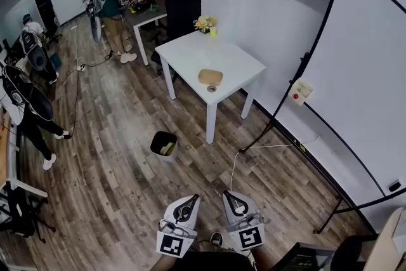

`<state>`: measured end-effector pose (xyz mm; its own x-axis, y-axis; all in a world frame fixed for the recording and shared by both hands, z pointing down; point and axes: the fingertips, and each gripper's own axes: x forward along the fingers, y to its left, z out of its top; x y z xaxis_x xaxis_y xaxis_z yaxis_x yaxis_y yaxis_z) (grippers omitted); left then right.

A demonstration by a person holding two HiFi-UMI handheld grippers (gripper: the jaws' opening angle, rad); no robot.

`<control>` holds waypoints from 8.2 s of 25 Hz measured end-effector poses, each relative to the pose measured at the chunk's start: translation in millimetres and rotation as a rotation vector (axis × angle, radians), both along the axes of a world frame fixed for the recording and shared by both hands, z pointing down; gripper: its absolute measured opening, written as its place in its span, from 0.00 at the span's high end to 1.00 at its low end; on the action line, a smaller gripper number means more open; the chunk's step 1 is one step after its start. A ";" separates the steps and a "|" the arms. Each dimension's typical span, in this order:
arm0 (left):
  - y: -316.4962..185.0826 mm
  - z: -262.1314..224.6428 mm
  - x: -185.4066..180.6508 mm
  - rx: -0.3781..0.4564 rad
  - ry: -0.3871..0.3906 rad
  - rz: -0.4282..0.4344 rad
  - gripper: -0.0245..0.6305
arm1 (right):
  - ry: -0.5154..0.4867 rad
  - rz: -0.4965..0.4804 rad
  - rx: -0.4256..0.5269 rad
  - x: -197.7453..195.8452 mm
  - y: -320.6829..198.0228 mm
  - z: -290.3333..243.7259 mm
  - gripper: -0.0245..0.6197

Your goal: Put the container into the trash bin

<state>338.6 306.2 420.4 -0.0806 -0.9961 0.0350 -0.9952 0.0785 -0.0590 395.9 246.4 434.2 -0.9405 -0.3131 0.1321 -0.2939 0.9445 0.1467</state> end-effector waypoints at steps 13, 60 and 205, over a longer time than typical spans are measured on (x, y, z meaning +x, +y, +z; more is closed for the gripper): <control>-76.8 -0.1 -142.8 0.044 0.063 0.184 0.96 | 0.070 0.075 0.049 -152.5 -64.3 -8.0 0.94; -408.0 40.7 -408.4 -0.139 0.030 -0.116 0.96 | 1.016 -0.462 0.191 -448.7 -603.5 344.9 0.90; -117.5 316.8 -529.8 -0.188 0.551 -0.328 0.90 | 0.767 -0.076 -0.853 -670.1 -212.3 700.8 0.71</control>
<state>-191.3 188.7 737.3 -0.2995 -0.8959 0.3282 -0.8100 0.4205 0.4087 -274.2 34.1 1135.1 -0.5339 0.2073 0.8197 -0.3415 0.8340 -0.4334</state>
